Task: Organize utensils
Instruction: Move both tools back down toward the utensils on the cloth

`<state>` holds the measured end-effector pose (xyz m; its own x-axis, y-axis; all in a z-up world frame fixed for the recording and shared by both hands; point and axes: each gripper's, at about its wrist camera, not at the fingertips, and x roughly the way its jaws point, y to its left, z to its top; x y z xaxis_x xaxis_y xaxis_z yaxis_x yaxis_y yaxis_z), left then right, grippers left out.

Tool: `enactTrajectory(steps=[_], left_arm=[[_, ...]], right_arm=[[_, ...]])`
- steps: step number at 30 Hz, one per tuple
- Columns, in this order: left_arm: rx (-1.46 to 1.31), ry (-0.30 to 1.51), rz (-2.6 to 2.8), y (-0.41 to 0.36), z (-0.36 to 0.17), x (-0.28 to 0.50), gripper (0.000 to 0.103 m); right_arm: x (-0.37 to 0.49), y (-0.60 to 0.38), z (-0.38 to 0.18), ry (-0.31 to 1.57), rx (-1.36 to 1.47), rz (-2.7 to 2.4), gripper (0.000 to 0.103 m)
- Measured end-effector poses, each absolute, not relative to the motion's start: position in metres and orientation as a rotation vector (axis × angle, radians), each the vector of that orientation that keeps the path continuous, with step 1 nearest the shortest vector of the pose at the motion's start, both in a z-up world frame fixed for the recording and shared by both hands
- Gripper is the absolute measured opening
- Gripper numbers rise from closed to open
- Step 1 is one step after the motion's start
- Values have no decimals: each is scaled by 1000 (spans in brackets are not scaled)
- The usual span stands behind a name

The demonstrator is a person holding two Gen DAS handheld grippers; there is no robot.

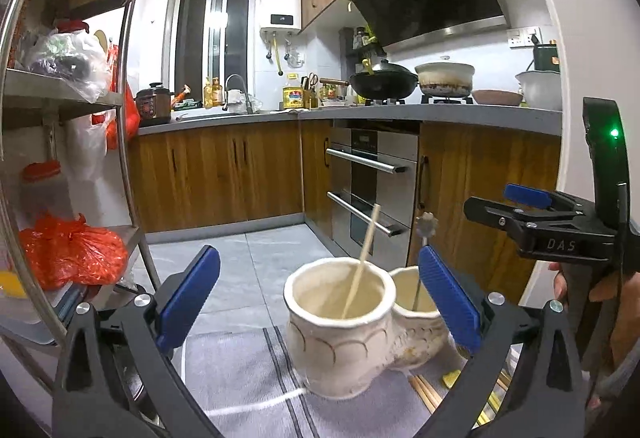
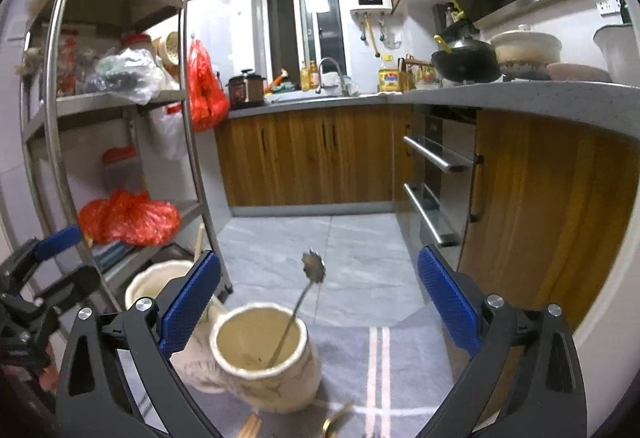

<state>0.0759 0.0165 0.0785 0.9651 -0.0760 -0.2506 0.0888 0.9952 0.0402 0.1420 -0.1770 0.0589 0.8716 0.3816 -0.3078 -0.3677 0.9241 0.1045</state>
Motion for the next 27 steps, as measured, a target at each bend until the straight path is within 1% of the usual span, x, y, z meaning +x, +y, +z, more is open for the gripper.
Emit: enactTrajectory(steps=[9,14,23,27], left_arm=[[45,318,-154,3,61,44,98],[20,399,-198,-6,40,35,98],[43,491,-225,-23,5,28,98],[35,530,-219,-24,-5,29,98]], right_arm=[[121,-203,46,355,31,377,98],[117,-224,31,398,61,351,98],[121,-249,-8,567,127,290,98],[124,-249,-27,680,129,277,98]])
